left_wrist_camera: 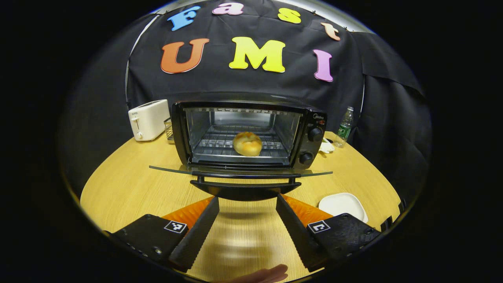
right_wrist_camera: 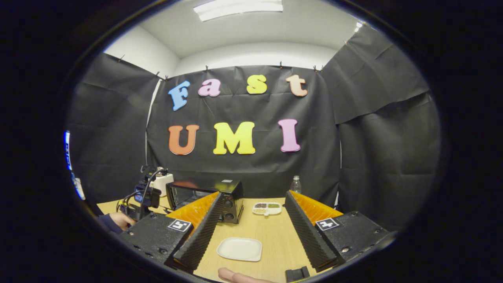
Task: Open the electric oven with the left hand, put the food in, and close the electric oven.
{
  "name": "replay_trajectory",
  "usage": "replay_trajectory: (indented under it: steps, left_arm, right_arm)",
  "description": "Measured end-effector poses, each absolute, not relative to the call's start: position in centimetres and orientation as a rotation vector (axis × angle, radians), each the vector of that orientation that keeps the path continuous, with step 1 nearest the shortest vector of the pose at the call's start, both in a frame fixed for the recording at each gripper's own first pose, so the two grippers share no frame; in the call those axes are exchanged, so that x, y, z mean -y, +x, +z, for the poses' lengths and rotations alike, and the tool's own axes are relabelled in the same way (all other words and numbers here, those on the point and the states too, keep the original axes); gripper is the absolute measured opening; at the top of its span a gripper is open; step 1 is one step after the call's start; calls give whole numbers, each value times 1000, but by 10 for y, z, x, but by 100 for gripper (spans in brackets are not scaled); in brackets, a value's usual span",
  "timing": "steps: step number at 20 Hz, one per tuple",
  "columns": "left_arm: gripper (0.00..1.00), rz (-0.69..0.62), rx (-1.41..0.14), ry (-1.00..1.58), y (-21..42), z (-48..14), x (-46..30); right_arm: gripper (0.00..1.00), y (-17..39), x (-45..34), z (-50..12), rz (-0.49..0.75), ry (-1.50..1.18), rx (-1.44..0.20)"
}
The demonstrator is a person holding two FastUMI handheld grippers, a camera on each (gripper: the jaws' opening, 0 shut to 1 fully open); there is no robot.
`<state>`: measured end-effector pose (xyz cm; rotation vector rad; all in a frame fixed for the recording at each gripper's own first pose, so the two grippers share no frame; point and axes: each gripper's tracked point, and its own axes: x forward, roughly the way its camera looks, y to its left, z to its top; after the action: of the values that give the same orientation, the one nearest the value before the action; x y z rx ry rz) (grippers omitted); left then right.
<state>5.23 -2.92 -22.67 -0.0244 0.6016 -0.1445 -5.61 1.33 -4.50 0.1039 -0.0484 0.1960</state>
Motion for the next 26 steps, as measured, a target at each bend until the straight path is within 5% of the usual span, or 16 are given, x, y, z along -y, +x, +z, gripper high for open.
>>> replay_trajectory:
  steps: [14,26]
  left_arm:
    - [96,-89,-548,-106,132,-195,17]
    - [94,-93,-330,-100,25,-69,-13]
  right_arm:
    - [96,-50,5,-55,156,97,26]
    - [96,-69,7,-30,140,70,77]
